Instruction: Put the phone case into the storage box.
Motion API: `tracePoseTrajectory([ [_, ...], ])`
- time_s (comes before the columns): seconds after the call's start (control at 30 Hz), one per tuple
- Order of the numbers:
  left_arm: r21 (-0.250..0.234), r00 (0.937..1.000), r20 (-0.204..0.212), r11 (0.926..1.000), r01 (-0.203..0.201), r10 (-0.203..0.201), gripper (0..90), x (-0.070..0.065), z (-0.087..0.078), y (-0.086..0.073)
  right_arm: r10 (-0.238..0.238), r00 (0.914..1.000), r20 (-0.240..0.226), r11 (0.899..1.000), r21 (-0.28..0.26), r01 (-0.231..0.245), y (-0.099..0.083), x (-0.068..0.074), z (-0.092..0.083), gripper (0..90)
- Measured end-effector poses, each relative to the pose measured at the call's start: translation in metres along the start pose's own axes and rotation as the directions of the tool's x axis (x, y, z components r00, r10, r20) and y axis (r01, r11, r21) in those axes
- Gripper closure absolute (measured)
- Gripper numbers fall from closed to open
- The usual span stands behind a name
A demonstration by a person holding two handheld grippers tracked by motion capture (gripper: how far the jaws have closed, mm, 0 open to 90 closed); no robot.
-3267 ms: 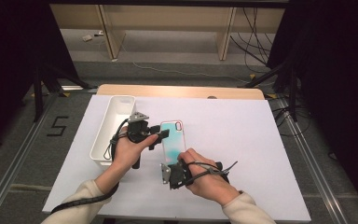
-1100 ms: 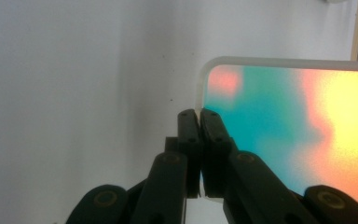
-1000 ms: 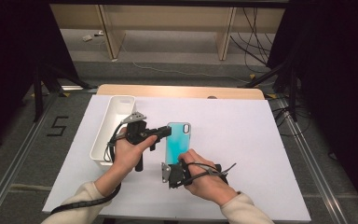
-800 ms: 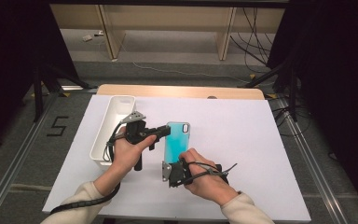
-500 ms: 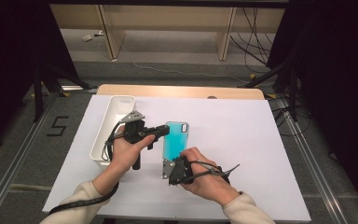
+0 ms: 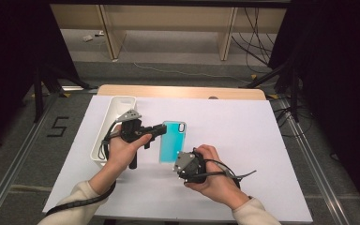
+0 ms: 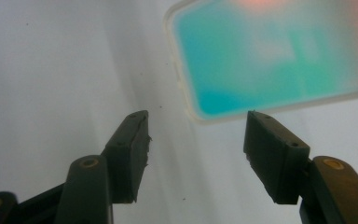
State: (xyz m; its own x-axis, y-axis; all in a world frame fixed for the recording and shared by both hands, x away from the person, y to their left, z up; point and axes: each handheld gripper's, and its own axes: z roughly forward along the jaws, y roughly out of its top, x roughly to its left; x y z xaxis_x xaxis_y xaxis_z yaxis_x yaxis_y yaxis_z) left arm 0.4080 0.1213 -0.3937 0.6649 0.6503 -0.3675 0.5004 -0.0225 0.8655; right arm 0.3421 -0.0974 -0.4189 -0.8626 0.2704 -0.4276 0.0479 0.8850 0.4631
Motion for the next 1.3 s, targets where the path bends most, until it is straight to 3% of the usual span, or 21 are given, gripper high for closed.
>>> tracePoseTrajectory([
  [0.2,-0.002,1.0000,0.000,1.0000,-0.004,0.004,82.5,0.002,-0.002,0.000,0.072,0.9972,-0.018,0.997,-0.015,-0.073,-0.009,-0.004,-0.003,39.4],
  [0.37,-0.003,1.0000,-0.003,1.0000,-0.007,0.007,82.5,0.004,-0.003,0.000,0.152,0.9877,-0.038,0.988,-0.034,-0.153,-0.018,-0.006,-0.006,37.7],
  [0.53,-0.001,0.9999,-0.001,0.9999,-0.012,0.012,82.5,0.003,-0.004,0.001,0.183,0.9823,-0.038,0.981,-0.054,-0.185,-0.027,-0.012,-0.009,35.9],
  [0.63,-0.002,0.9999,0.000,0.9999,-0.012,0.012,82.5,0.003,-0.004,0.001,0.225,0.9735,-0.039,0.971,-0.073,-0.228,-0.032,-0.014,-0.012,34.9],
  [0.73,-0.007,1.0000,0.001,1.0000,-0.004,0.004,82.5,0.003,-0.005,0.002,0.236,0.9707,-0.045,0.966,-0.097,-0.240,-0.037,-0.018,-0.015,34.6],
  [1.2,-0.016,0.9990,-0.011,0.9990,-0.043,0.043,82.4,0.005,-0.011,0.007,0.363,0.9308,-0.041,0.919,-0.151,-0.365,-0.065,-0.023,-0.027,33.9],
  [1.3,-0.018,0.9989,-0.013,0.9988,-0.046,0.046,82.5,0.006,-0.013,0.008,0.400,0.9154,-0.046,0.900,-0.169,-0.402,-0.072,-0.024,-0.030,33.7],
])
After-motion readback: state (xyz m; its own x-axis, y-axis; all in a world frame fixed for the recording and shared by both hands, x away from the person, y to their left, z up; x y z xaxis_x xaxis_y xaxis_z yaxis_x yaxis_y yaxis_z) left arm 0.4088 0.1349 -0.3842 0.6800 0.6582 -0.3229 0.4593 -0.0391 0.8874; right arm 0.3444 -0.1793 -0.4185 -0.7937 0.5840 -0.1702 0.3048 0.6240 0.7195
